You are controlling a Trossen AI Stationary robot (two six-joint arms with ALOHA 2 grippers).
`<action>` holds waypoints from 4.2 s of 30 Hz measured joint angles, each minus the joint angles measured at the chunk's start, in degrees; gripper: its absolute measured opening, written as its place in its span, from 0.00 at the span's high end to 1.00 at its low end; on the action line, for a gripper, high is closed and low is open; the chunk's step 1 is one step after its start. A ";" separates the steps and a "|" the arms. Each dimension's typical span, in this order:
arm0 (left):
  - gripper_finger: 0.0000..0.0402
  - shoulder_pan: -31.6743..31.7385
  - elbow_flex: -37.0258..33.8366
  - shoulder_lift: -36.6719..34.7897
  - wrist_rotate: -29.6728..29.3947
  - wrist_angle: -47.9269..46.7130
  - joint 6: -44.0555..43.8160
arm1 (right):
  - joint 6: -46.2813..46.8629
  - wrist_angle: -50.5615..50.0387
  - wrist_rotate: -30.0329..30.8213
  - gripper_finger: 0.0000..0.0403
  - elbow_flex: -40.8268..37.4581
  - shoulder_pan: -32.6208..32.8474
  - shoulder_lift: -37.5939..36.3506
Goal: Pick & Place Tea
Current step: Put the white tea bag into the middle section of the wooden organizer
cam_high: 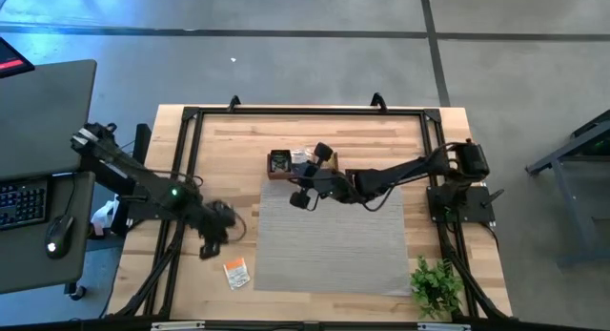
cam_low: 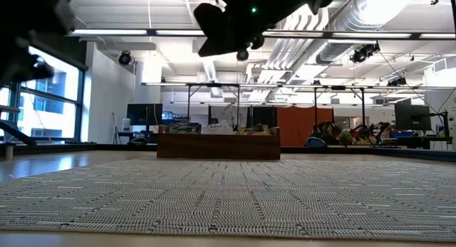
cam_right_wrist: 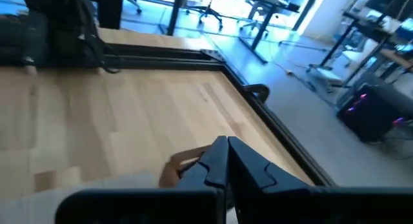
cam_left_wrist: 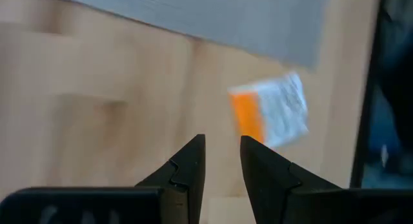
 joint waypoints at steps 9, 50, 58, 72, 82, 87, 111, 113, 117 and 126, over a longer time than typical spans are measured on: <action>0.76 -7.84 -5.52 9.74 -2.32 25.68 22.58 | -0.80 -1.91 1.29 0.99 0.00 0.49 -0.03; 0.76 -1.13 5.55 33.70 14.27 27.86 45.38 | 11.55 -8.65 2.97 0.97 0.02 15.72 -6.10; 0.76 -4.25 5.70 36.96 8.59 29.24 44.83 | 6.51 -4.99 7.92 0.97 0.02 18.98 -7.55; 0.97 -4.17 5.65 37.53 3.54 27.22 33.43 | 5.94 -4.68 7.86 0.97 0.02 18.96 -7.84; 0.99 -4.17 8.71 26.92 -7.62 20.48 25.22 | 6.04 -4.33 7.85 0.97 0.02 18.98 -7.84; 1.00 -3.23 9.87 19.07 -28.83 20.06 23.44 | 7.38 -4.40 7.88 0.97 0.02 19.04 -7.84; 1.00 30.26 9.87 30.73 -43.20 53.85 25.31 | 21.12 -32.95 28.42 0.99 0.00 22.99 -13.07; 1.00 32.18 9.87 31.99 -43.09 56.13 24.81 | 26.71 -38.65 28.41 0.99 0.00 22.45 -13.15; 1.00 35.14 9.90 34.31 -42.80 58.37 21.54 | 35.03 -45.97 27.13 0.99 -0.13 20.24 -13.15; 1.00 37.11 9.90 35.08 -41.08 58.20 17.55 | 37.55 -44.16 18.82 0.99 -0.15 12.65 -9.76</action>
